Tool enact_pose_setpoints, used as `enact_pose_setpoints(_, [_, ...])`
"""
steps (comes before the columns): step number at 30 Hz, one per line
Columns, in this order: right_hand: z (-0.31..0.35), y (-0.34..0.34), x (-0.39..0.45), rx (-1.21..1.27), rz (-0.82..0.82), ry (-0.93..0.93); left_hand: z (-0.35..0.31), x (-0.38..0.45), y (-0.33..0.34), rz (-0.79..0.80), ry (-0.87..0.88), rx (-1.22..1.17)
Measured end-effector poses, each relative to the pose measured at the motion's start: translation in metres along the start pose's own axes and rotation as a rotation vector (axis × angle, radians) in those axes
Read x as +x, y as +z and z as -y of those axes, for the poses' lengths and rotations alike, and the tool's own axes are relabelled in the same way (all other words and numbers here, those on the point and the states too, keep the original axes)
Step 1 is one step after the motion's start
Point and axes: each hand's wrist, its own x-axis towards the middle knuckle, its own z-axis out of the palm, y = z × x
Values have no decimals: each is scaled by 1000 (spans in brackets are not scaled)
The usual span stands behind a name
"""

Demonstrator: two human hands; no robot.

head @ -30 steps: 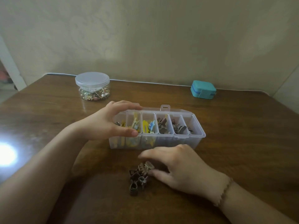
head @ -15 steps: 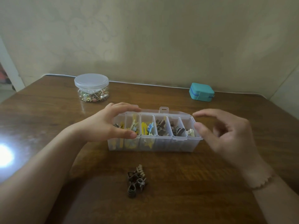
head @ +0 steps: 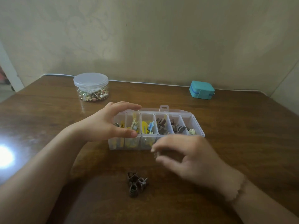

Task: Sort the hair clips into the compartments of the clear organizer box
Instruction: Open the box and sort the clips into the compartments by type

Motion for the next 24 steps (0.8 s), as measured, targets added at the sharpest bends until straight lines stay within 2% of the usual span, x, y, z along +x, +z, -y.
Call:
enact_pose_setpoints(4, [-20,-41,0,96,-397,158,0,0,0,13,-1,-7])
enact_pose_setpoints(5, [-30,-46,2,119,-437,239,0,0,0,15,-1,-10])
enact_pose_setpoints(8, [-60,-42,3,143,-362,468,0,0,-1,21,-2,-16])
enact_pose_setpoints(9, [-64,-40,2,170,-411,499,-1,0,-1,23,-3,-13])
enact_pose_setpoints(10, [-63,-39,3,195,-509,488,-1,0,-1,22,-2,-7])
enact_pose_setpoints(12, [-49,-35,5,193,-651,350,-1,-1,-1,16,-10,1])
enact_pose_setpoints(14, [-27,-26,6,160,-555,110,-2,0,0,18,-17,-3])
enact_pose_setpoints(16, [-2,-10,5,183,-301,-90,-2,0,0,12,-9,3])
enact_pose_setpoints(18, [12,8,3,214,-36,-167,-2,-1,0,6,-5,11])
enact_pose_setpoints(20, [17,25,-1,134,150,-172,-2,-1,0,9,-6,14])
enact_pose_setpoints(24, [13,38,-6,60,150,-130,-2,-1,-1,13,-17,11])
